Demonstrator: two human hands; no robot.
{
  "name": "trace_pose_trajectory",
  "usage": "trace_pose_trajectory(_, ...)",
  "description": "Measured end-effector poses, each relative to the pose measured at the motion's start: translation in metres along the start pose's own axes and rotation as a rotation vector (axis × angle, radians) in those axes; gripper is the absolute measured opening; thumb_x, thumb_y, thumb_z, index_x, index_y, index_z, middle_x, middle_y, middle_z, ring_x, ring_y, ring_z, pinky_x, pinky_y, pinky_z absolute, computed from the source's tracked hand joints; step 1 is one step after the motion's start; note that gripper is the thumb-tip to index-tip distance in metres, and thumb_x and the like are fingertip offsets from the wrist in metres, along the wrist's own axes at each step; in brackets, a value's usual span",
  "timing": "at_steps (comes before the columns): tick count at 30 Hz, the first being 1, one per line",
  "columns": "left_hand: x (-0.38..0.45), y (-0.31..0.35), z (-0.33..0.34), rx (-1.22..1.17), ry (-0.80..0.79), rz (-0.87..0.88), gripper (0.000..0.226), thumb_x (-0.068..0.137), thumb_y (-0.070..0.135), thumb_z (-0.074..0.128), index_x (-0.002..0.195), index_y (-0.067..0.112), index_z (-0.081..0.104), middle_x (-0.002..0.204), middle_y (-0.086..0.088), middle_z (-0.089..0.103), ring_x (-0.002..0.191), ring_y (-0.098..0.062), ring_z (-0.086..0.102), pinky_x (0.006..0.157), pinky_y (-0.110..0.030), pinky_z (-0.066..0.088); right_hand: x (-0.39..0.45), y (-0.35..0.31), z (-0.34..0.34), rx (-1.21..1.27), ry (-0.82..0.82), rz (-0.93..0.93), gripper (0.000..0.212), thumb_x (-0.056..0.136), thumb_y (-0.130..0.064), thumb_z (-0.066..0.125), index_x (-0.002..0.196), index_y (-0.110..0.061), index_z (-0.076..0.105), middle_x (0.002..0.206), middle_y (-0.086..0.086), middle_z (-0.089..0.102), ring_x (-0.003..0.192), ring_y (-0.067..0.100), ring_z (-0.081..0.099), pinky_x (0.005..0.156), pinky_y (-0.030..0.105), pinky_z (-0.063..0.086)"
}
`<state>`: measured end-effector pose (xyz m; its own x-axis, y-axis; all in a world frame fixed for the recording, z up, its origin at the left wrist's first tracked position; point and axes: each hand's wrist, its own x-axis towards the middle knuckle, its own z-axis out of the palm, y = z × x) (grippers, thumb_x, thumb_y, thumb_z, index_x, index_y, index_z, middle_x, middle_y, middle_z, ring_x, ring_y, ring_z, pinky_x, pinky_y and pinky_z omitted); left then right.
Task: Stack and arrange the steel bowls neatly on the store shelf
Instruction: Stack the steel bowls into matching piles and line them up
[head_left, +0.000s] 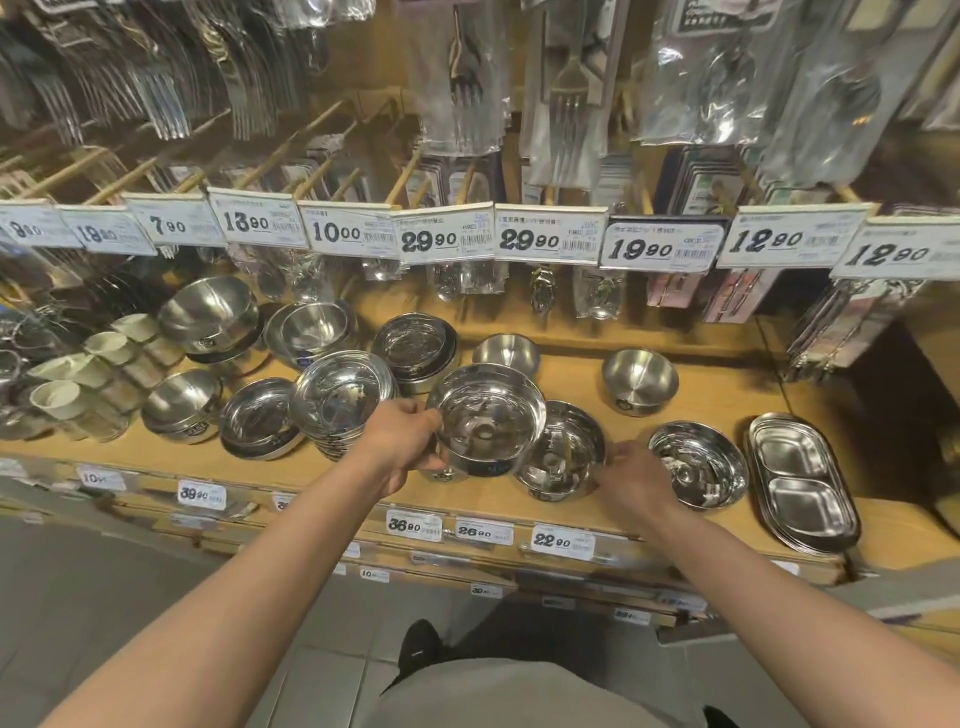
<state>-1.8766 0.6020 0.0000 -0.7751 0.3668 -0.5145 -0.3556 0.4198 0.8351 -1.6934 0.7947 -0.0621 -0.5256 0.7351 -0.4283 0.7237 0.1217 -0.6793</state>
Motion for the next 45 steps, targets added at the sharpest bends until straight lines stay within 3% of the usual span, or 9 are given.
trace_pose_trajectory(4,0.005,0.0,0.018,-0.004,-0.059,-0.005,0.009,0.1,0.0,0.054,0.103,-0.004,0.061,0.079,-0.017,0.071,0.054,-0.025,0.071,0.043,-0.033,0.059,-0.004,-0.01,-0.014,0.144,0.036,-0.089,0.038,0.1,-0.037,0.055,0.129,-0.012,0.058,0.117,0.004,0.065,0.082,0.009,0.059,0.063,0.021,0.045)
trace_pose_trajectory(8,0.012,0.002,0.041,-0.011,-0.152,-0.012,0.008,0.098,0.002,0.056,0.106,0.001,0.055,0.074,-0.015,0.072,0.059,-0.028,0.071,0.05,-0.038,0.062,-0.008,-0.03,-0.023,0.503,-0.158,-0.034,0.042,0.095,-0.035,0.065,0.131,-0.015,0.057,0.121,0.005,0.063,0.095,0.015,0.066,0.06,0.019,0.058)
trace_pose_trajectory(11,0.015,0.004,0.054,0.064,-0.168,-0.001,0.013,0.097,0.008,0.06,0.103,0.009,0.049,0.08,-0.015,0.072,0.059,-0.025,0.071,0.05,-0.038,0.062,-0.002,-0.032,-0.022,0.434,-0.136,0.007,0.048,0.09,-0.013,0.072,0.135,-0.01,0.053,0.13,0.011,0.062,0.092,0.02,0.071,0.063,0.021,0.059)
trace_pose_trajectory(14,0.022,0.004,0.065,0.219,-0.162,0.075,0.006,0.098,0.011,0.06,0.098,0.011,0.054,0.092,-0.021,0.074,0.064,-0.026,0.072,0.044,-0.028,0.058,0.0,-0.026,-0.017,0.363,-0.052,0.036,0.041,0.089,-0.009,0.072,0.128,-0.009,0.059,0.115,0.007,0.067,0.074,0.013,0.073,0.054,0.017,0.057)
trace_pose_trajectory(21,0.042,-0.002,0.073,0.513,-0.134,0.225,0.016,0.095,0.011,0.066,0.11,0.013,0.073,0.103,-0.011,0.075,0.084,-0.028,0.073,0.081,-0.044,0.062,-0.011,-0.015,-0.006,0.34,0.017,0.067,0.03,0.086,-0.008,0.073,0.109,-0.015,0.055,0.097,0.005,0.071,0.055,0.006,0.071,0.046,0.014,0.05)
trace_pose_trajectory(24,0.05,0.0,0.074,0.619,-0.182,0.255,0.029,0.098,0.015,0.063,0.125,0.011,0.069,0.114,-0.015,0.074,0.094,-0.034,0.073,0.088,-0.045,0.06,-0.014,-0.016,-0.002,0.312,0.014,0.097,0.037,0.085,-0.009,0.073,0.117,-0.012,0.055,0.093,0.006,0.074,0.062,0.009,0.074,0.061,0.024,0.059)
trace_pose_trajectory(27,0.057,0.003,0.074,0.67,-0.202,0.261,0.032,0.098,0.016,0.061,0.13,0.012,0.067,0.113,-0.015,0.074,0.087,-0.031,0.075,0.084,-0.043,0.062,-0.014,-0.017,0.003,0.398,0.01,0.14,0.047,0.084,-0.004,0.074,0.126,-0.008,0.053,0.105,0.011,0.071,0.074,0.016,0.076,0.076,0.033,0.063)
trace_pose_trajectory(33,0.064,0.002,0.075,0.664,-0.231,0.265,0.036,0.096,0.012,0.06,0.131,0.011,0.066,0.115,-0.014,0.073,0.084,-0.028,0.076,0.084,-0.042,0.062,-0.012,-0.016,0.008,0.466,0.023,0.2,0.051,0.082,0.003,0.075,0.127,-0.006,0.051,0.11,0.014,0.065,0.075,0.018,0.076,0.062,0.022,0.061)
trace_pose_trajectory(45,0.063,-0.005,0.074,0.558,-0.254,0.2,0.041,0.097,0.017,0.064,0.137,0.01,0.057,0.118,-0.014,0.071,0.069,-0.02,0.073,0.068,-0.033,0.064,-0.002,-0.015,0.002,0.351,0.037,0.155,0.034,0.084,-0.014,0.075,0.109,-0.015,0.053,0.1,0.002,0.062,0.082,0.017,0.069,0.067,0.03,0.064)
